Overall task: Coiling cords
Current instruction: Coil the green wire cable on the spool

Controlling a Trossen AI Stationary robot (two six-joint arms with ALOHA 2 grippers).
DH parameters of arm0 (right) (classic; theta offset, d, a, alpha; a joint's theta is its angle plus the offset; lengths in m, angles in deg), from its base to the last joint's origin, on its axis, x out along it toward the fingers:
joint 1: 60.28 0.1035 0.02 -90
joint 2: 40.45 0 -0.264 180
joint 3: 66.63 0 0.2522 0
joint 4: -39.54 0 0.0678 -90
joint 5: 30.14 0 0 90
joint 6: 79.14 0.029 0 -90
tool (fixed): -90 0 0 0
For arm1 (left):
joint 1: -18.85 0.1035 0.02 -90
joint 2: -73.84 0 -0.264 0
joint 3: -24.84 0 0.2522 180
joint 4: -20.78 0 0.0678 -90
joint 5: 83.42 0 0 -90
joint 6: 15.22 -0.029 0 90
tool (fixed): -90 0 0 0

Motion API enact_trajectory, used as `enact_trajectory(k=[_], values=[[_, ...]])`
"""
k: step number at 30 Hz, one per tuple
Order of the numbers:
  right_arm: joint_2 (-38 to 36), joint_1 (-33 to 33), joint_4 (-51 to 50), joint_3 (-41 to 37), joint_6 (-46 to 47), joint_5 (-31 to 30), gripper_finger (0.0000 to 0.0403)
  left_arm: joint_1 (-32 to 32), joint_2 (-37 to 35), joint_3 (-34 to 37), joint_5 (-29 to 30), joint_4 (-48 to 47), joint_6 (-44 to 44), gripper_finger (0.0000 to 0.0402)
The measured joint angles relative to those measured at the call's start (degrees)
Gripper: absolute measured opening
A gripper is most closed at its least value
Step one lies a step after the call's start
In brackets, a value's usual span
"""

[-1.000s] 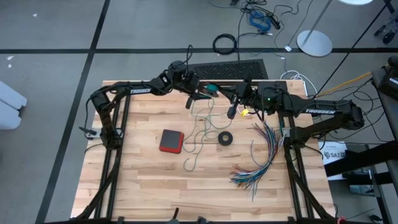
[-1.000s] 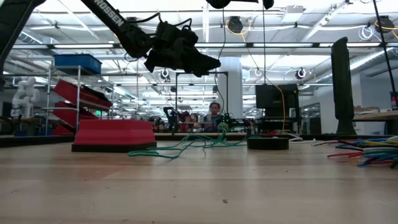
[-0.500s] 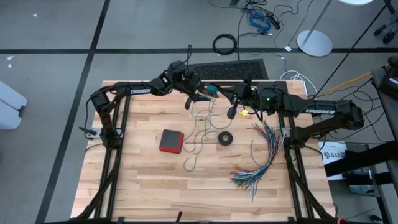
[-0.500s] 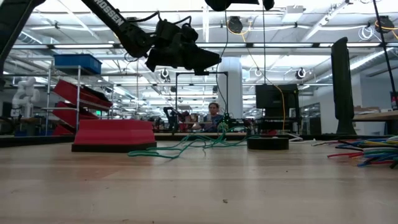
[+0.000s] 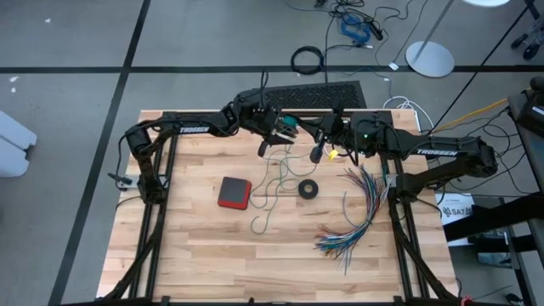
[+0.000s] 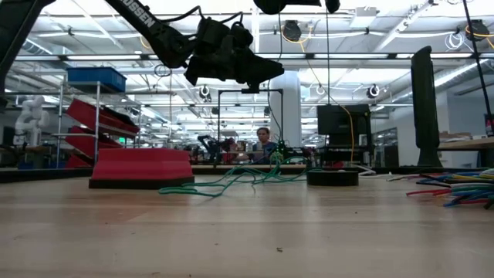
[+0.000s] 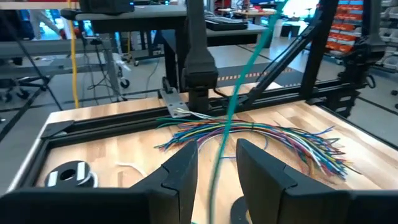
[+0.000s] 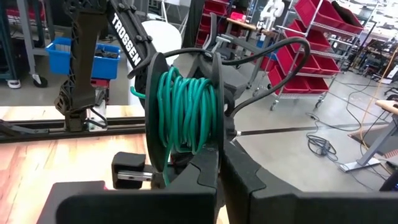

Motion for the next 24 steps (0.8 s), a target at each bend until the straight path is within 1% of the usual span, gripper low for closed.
enact_trajectory(k=[2, 4, 8, 10, 14, 18, 24], values=[[0.00, 0.00, -0.04, 0.00, 0.11, 0.00, 0.0000, 0.09, 0.00, 0.00, 0.76, 0.09, -0.02, 0.0108], [0.00, 0.00, -0.02, 0.00, 0.12, 0.00, 0.0000, 0.11, 0.00, 0.00, 2.49, 0.13, -0.04, 0.0090], [0.00, 0.03, -0.06, 0.00, 0.12, 0.00, 0.0000, 0.31, 0.00, 0.00, 4.14, 0.14, -1.57, 0.0029], [0.00, 0.04, -0.23, 0.00, 0.12, 0.00, 0.0000, 0.70, -0.02, 0.00, 4.14, 0.26, -1.89, 0.0010], [0.00, 0.05, -1.80, 0.00, 0.69, 0.11, 0.0000, 2.55, -0.02, 0.00, 5.67, 0.68, -1.61, 0.0006], [0.00, 0.15, -4.99, 0.00, 0.99, -0.56, 0.0000, 4.88, -0.02, 0.00, 5.61, 0.68, 0.43, 0.0004], [0.00, 0.15, -10.73, 0.00, 0.13, -7.89, 0.0000, 7.48, -0.02, 0.00, 5.13, 0.58, 3.06, 0.0003]])
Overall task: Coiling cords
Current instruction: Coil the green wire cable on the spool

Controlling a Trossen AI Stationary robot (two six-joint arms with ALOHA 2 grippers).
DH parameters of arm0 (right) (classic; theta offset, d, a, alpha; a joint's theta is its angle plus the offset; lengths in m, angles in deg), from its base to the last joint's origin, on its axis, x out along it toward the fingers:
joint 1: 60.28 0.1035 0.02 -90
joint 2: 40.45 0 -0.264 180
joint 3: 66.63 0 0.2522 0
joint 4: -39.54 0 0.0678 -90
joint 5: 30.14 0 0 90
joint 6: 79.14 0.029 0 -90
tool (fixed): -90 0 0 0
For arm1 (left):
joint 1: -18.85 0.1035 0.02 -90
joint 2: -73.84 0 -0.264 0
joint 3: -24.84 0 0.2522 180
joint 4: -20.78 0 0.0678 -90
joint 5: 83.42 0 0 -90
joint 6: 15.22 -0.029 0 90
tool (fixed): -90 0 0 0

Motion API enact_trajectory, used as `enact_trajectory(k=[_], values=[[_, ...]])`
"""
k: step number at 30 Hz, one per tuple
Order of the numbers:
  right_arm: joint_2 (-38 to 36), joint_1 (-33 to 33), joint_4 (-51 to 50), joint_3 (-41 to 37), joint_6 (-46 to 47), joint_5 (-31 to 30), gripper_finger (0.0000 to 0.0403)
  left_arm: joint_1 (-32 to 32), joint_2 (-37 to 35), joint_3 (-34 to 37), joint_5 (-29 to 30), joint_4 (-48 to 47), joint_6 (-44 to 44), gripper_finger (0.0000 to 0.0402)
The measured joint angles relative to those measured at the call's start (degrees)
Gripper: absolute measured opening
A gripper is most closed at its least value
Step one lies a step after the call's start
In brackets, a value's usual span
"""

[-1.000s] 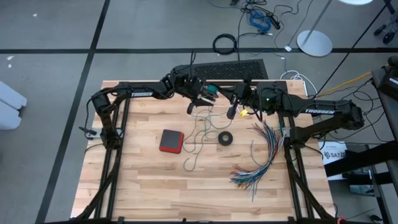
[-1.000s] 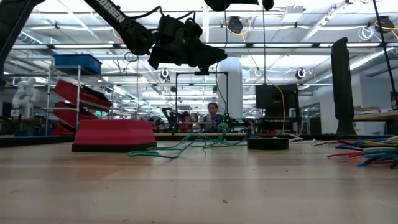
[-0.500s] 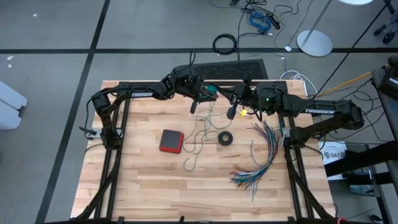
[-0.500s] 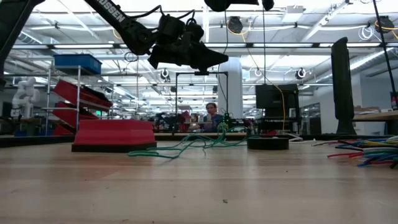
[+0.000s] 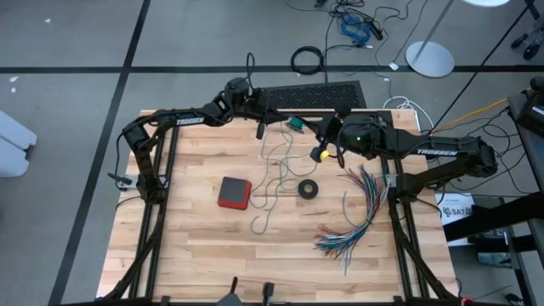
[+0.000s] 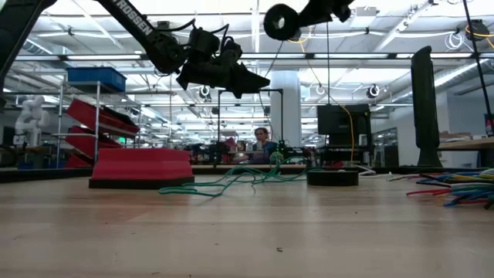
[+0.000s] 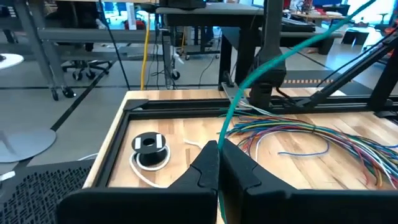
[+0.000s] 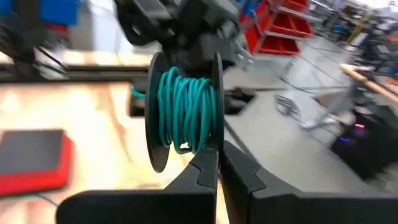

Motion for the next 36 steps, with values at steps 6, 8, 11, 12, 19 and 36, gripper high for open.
enact_trajectory(k=[6, 8, 11, 12, 19, 36], values=[[1.67, -0.04, -4.68, 0.00, -2.22, -7.56, 0.0000, 0.53, 0.00, 0.00, -0.33, -0.03, 1.49, 0.0002], [2.97, -0.25, -6.23, 0.00, -2.48, -9.00, 0.0000, 0.57, 0.00, 0.00, -0.35, -0.03, 1.53, 0.0002], [5.32, -0.44, -7.11, 0.00, -3.21, -12.21, 0.0000, 0.57, 0.00, 0.00, -0.38, -0.02, 2.67, 0.0001], [6.14, -0.44, -7.09, 0.00, -3.72, -13.88, 0.0000, 0.57, -0.01, 0.00, -0.64, -0.02, 2.91, 0.0001], [10.94, -1.16, -6.78, 0.00, -6.23, -20.23, 0.0000, 0.57, -0.04, -0.04, -2.66, -0.43, 4.52, 0.0001], [18.09, -6.48, -6.86, 0.00, -8.20, -22.08, 0.0000, 0.57, -0.07, -0.04, -5.73, -0.43, 6.03, 0.0001]])
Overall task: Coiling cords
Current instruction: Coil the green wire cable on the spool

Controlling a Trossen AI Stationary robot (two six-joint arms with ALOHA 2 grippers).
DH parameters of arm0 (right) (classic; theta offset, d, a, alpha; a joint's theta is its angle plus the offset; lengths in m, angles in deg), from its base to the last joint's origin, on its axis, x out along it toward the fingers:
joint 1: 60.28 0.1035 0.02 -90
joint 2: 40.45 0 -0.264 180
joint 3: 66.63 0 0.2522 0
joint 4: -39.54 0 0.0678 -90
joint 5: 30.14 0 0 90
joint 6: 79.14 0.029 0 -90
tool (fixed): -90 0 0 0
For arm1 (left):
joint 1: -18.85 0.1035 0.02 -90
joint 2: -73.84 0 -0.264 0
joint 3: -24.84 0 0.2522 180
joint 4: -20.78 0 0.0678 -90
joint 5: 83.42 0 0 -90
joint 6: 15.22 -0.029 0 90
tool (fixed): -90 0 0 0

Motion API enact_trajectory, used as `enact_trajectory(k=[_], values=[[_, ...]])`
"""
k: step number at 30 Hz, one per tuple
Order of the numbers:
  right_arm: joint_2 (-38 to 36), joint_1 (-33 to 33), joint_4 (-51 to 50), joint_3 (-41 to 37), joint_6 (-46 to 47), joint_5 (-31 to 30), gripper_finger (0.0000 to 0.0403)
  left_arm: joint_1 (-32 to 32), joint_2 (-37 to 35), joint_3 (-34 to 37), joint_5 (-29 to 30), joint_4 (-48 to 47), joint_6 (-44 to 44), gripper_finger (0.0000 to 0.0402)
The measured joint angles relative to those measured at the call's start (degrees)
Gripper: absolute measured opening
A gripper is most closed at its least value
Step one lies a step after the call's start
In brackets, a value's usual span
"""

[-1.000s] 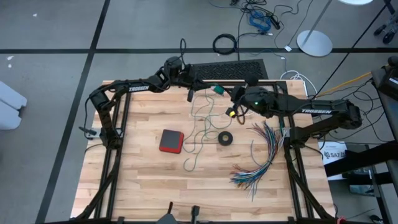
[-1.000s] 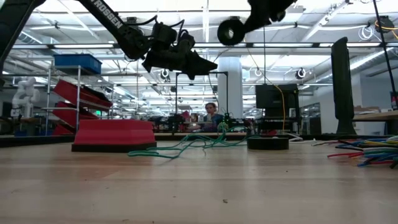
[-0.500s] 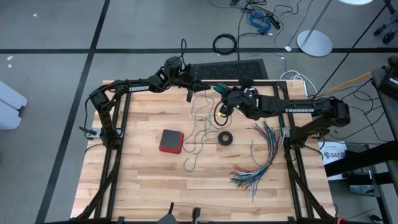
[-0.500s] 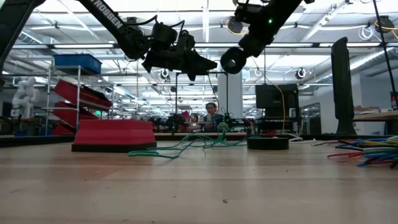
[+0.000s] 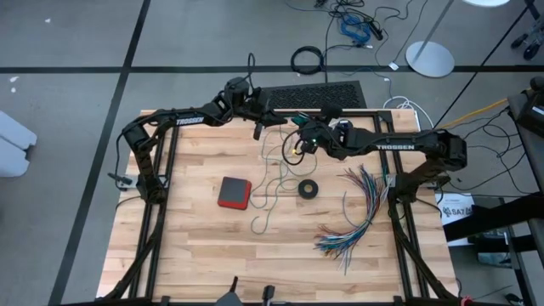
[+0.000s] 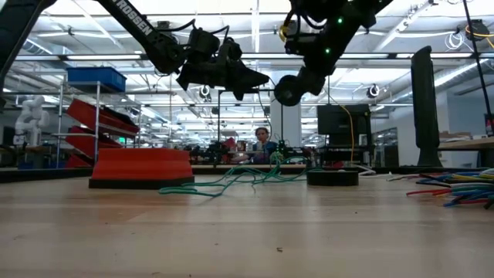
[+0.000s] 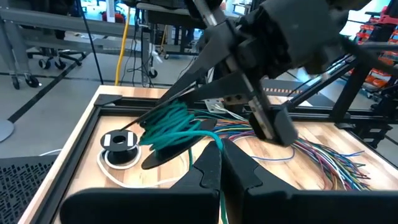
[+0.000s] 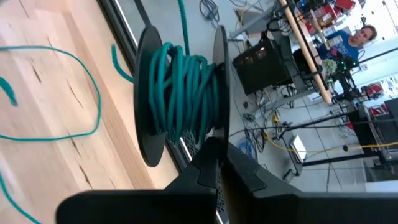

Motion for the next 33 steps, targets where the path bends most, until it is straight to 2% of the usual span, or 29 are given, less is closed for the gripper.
enact_trajectory(k=[10, 19, 26, 33], values=[[0.96, -1.22, -0.01, 0.00, 0.25, 0.67, 0.0000, 0.00, 0.00, 0.00, -0.02, 0.79, 0.29, 0.0001], [2.06, -2.12, 3.72, -0.02, 2.60, 3.06, 0.0000, -1.53, 0.00, 0.00, 0.61, 6.06, 7.91, 0.0001], [2.78, -3.32, 11.09, -0.02, 4.82, 2.48, 0.0000, -4.20, 0.00, 0.00, 5.77, 6.03, 12.04, 0.0001], [2.80, -4.07, 18.22, -0.02, 5.84, 1.49, 0.0000, -6.40, 0.00, 0.00, 13.93, 6.66, 13.27, 0.0006]])
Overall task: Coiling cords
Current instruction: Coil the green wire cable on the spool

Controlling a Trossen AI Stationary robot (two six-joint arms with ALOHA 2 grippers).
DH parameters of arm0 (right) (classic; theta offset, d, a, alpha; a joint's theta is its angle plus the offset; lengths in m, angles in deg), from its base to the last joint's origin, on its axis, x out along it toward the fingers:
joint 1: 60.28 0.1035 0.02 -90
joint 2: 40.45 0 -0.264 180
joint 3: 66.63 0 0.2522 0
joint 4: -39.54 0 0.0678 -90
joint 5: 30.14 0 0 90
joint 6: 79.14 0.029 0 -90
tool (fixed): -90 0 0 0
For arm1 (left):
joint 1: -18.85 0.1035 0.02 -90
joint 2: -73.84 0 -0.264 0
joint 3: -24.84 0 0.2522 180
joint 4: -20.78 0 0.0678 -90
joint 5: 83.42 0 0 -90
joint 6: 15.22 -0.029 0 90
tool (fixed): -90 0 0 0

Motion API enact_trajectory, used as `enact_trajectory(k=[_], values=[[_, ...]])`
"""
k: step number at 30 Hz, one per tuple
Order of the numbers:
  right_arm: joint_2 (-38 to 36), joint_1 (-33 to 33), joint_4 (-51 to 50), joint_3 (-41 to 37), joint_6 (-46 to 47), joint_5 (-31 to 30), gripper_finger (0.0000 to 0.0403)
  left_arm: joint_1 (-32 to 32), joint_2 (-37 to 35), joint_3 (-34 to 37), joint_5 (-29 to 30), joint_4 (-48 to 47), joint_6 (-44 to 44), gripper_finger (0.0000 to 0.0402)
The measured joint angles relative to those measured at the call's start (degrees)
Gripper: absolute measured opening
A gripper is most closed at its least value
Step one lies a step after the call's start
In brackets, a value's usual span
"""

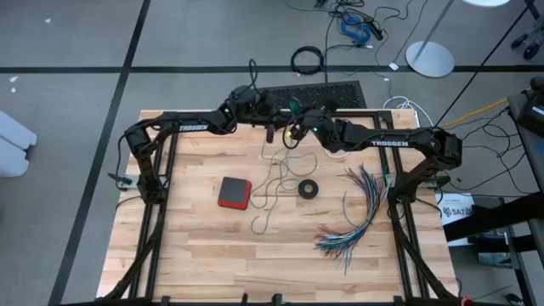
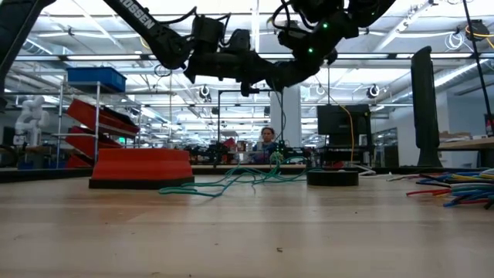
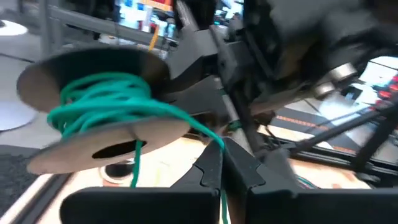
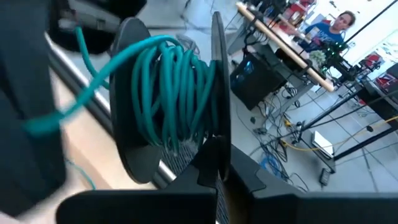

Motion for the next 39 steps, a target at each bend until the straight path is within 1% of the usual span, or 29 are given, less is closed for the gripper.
enact_trajectory(k=[6, 11, 17, 24, 28, 31, 35, 39], values=[[0.00, 0.00, 7.60, 0.00, -0.35, 0.40, 0.0000, -1.41, -0.04, -0.02, 4.76, 2.03, -0.34, 0.0014], [0.00, -0.49, 12.42, 0.00, 0.89, 4.02, 0.0000, -2.20, -0.04, -0.02, 9.36, 3.37, -1.82, 0.0016], [0.00, -0.84, 13.88, 0.00, 2.64, 6.64, 0.0000, -2.42, -0.04, 0.00, 13.08, 4.95, -3.78, 0.0017], [0.00, -0.79, 14.21, 0.00, 2.32, 6.41, 0.0000, -2.69, -0.04, 0.00, 13.32, 4.30, -5.06, 0.0017], [0.00, -0.76, 14.82, 0.00, 1.64, 6.42, 0.0000, -2.98, -0.04, 0.00, 13.48, 3.32, -7.61, 0.0018], [-0.54, -0.73, 15.08, -0.02, 1.66, 6.46, 0.0000, -2.71, -0.04, -0.02, 14.92, 3.40, -9.39, 0.0018], [-2.35, -0.66, 15.20, -0.02, 1.75, 6.73, 0.0000, -1.44, -0.04, -0.02, 14.96, 5.48, -9.97, 0.0018], [-4.30, -0.74, 15.28, -0.02, 3.45, 10.21, 0.0000, -0.84, -0.04, -0.04, 14.24, 9.46, -8.90, 0.0018]])
